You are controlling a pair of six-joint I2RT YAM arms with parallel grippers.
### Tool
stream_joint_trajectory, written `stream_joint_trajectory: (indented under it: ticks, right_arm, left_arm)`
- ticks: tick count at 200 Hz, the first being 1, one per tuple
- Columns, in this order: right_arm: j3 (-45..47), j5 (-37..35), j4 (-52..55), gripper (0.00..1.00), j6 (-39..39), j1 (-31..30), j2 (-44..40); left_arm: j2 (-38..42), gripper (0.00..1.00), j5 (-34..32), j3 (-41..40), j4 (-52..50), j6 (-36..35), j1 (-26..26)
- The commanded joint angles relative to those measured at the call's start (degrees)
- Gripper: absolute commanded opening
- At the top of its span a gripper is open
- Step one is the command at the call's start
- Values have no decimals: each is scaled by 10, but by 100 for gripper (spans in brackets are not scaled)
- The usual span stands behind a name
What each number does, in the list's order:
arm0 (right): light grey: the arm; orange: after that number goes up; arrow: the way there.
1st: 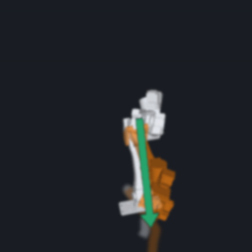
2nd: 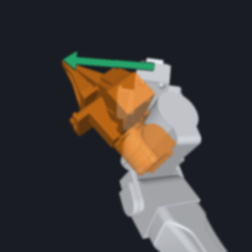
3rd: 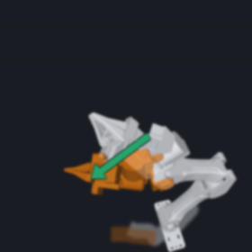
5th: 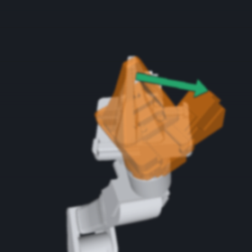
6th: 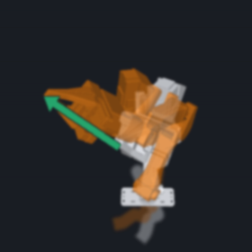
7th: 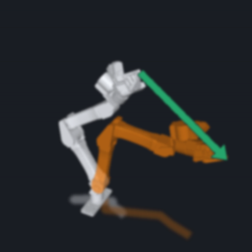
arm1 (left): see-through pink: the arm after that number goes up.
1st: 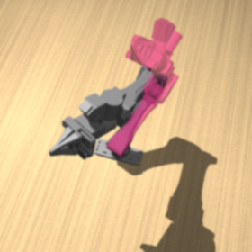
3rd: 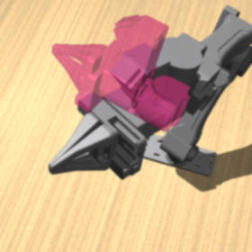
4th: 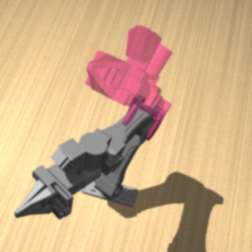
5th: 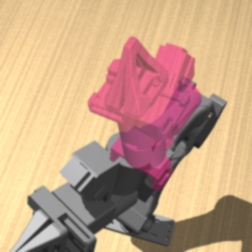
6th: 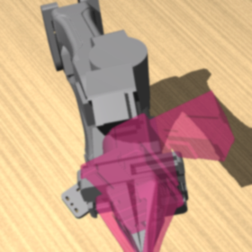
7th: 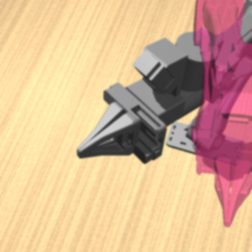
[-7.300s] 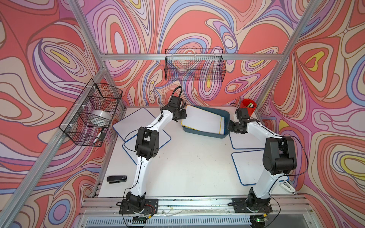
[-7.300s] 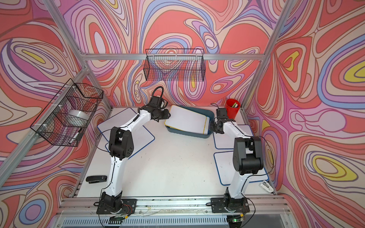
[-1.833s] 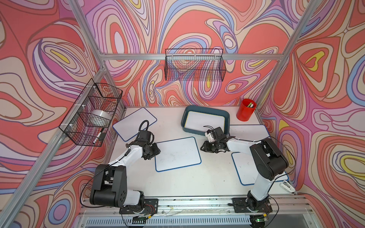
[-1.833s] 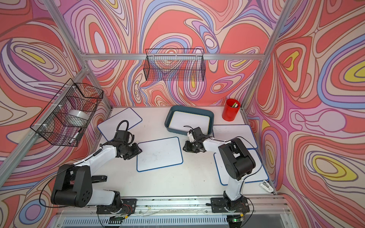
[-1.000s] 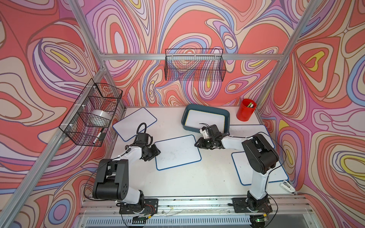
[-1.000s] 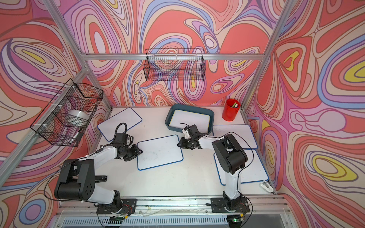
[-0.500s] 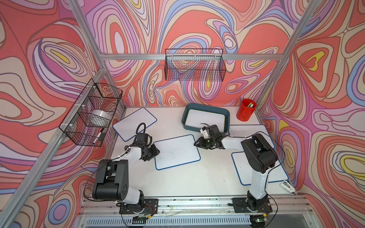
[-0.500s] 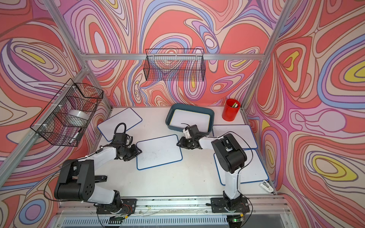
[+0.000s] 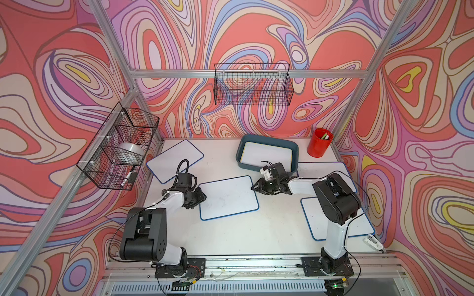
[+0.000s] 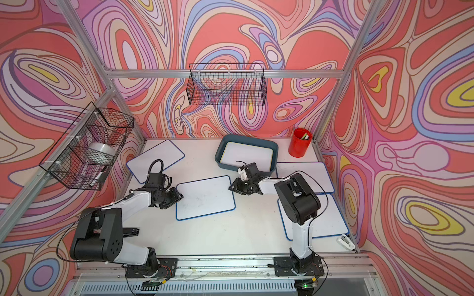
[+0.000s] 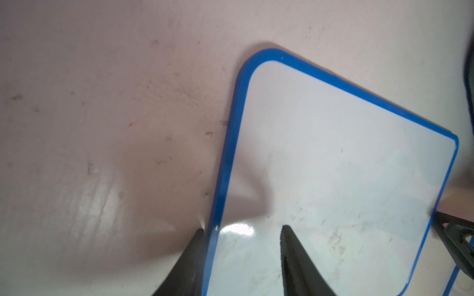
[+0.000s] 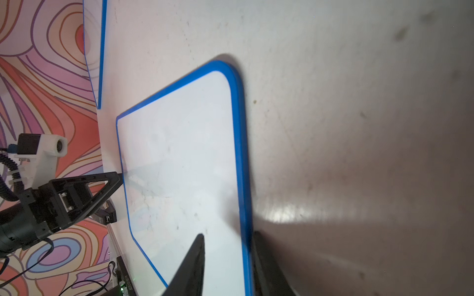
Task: Put the whiteboard into the storage box
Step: Pick up the whiteboard at the center of the board.
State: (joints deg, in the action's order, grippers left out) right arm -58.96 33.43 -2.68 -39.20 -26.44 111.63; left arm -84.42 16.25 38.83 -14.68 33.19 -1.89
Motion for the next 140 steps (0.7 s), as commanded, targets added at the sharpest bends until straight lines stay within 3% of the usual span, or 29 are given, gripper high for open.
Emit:
stream_joint_trajectory:
  ticks: [1,140]
  right_arm:
    - [-8,168,-50,32,-25,-47,-25]
    - [8,198,-113,33,-66,-48,-73]
  left_arm:
    - [-29,43,124,-28,13,14,-37]
    - [-21,43,155,-51,46,37,-43]
